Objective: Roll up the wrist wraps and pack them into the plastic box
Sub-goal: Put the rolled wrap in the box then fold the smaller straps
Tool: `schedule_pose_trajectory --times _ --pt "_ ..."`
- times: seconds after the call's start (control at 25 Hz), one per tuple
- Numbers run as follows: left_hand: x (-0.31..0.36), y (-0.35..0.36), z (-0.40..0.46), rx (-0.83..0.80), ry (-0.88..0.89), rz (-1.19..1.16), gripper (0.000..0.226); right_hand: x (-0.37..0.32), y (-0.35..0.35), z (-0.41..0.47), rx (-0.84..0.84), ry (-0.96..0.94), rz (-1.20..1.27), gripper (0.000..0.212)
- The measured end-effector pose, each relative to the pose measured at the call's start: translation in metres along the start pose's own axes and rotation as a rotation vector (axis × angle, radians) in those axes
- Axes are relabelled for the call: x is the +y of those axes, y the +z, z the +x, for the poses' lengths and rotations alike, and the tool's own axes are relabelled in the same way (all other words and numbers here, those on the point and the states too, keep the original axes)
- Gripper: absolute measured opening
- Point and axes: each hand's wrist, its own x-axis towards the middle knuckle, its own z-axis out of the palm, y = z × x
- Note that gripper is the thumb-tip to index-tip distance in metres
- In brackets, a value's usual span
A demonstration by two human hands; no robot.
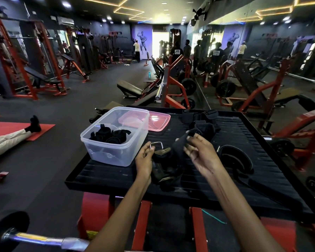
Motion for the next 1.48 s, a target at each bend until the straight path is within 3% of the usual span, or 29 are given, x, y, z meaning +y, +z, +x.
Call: schedule_pose_trajectory --times 0.12,0.2,0.4,0.48,0.64,0.8,1.04,1.24,1.48 --pt "0.0 0.0 0.0 -0.009 0.003 0.007 0.036 -0.001 0.005 0.004 0.005 -0.037 0.002 0.002" --pt "0.0 -0.001 -0.001 -0.009 -0.014 0.004 0.038 -0.005 0.009 0.004 0.006 -0.037 -0.071 0.007" --pt "0.002 0.001 -0.002 -0.014 -0.033 -0.03 0.036 0.007 0.016 0.014 0.069 -0.055 -0.639 0.003" --pt "0.002 0.0 -0.002 -0.042 0.005 -0.024 0.033 0.021 0.013 0.027 0.077 -0.002 -0.832 0.013" --pt "0.005 -0.001 -0.004 -0.109 0.097 0.056 0.031 0.034 0.017 0.042 0.154 -0.039 -1.082 0.008" --pt "0.004 -0.002 -0.006 -0.153 0.126 0.108 0.031 0.04 0.023 0.049 0.219 -0.062 -1.127 0.002" --pt "0.0 -0.004 -0.001 -0.159 0.184 0.216 0.03 0.052 0.016 0.059 0.19 -0.099 -1.12 0.021" --pt "-0.001 -0.002 0.0 -0.136 0.2 0.275 0.026 0.052 0.019 0.067 -0.097 0.063 -1.37 0.028" --pt "-0.004 -0.002 -0.001 -0.088 0.123 0.168 0.029 0.047 0.016 0.073 -0.063 -0.015 -1.149 0.019"
